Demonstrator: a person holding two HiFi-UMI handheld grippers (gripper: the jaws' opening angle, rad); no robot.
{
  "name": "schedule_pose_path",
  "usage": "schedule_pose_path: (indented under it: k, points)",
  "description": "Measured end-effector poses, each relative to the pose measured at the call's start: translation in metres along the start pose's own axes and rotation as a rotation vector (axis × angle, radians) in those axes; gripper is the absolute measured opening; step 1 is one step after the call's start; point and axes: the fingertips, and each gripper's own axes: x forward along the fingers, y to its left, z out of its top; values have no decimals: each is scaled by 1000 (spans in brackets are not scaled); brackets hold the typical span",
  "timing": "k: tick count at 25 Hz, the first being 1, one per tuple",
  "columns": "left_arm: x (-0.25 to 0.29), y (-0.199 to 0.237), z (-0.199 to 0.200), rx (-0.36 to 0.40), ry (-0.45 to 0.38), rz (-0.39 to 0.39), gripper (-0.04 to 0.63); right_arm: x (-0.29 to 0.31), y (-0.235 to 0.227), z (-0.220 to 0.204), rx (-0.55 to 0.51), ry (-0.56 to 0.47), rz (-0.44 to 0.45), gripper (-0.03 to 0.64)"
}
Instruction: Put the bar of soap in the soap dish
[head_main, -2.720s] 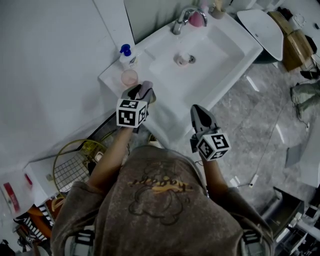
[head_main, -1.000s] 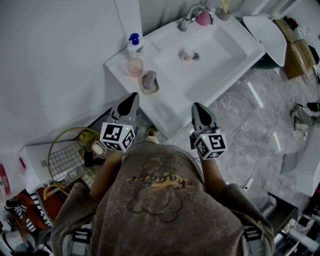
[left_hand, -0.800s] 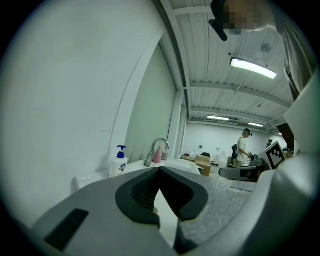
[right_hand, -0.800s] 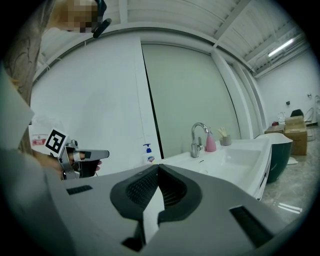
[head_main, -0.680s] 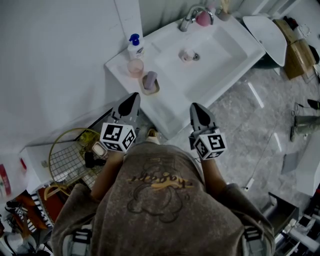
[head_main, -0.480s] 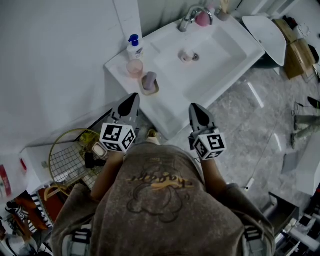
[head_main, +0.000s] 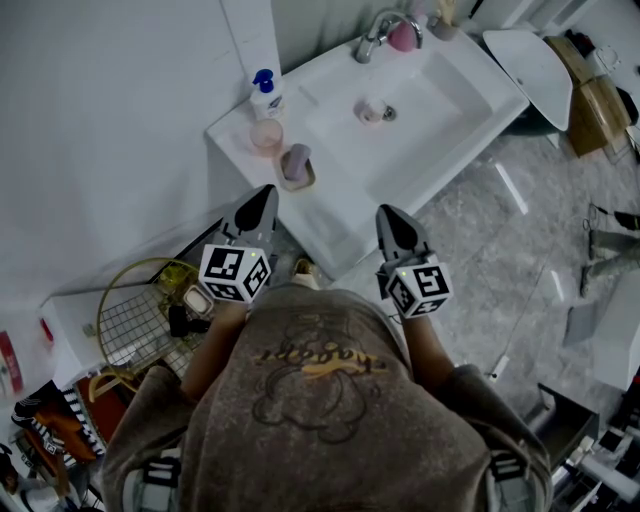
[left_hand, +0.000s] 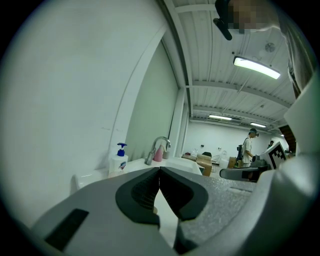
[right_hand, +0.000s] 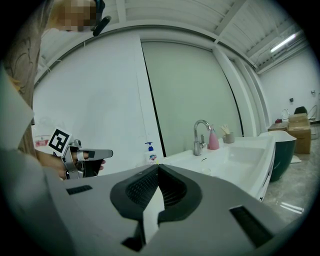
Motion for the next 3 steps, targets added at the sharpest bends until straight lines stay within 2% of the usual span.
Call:
schedule_pose_path:
  k: [3]
  points:
    - [3, -1, -2, -1, 4, 2, 5, 1, -2, 0, -1, 2, 1, -2]
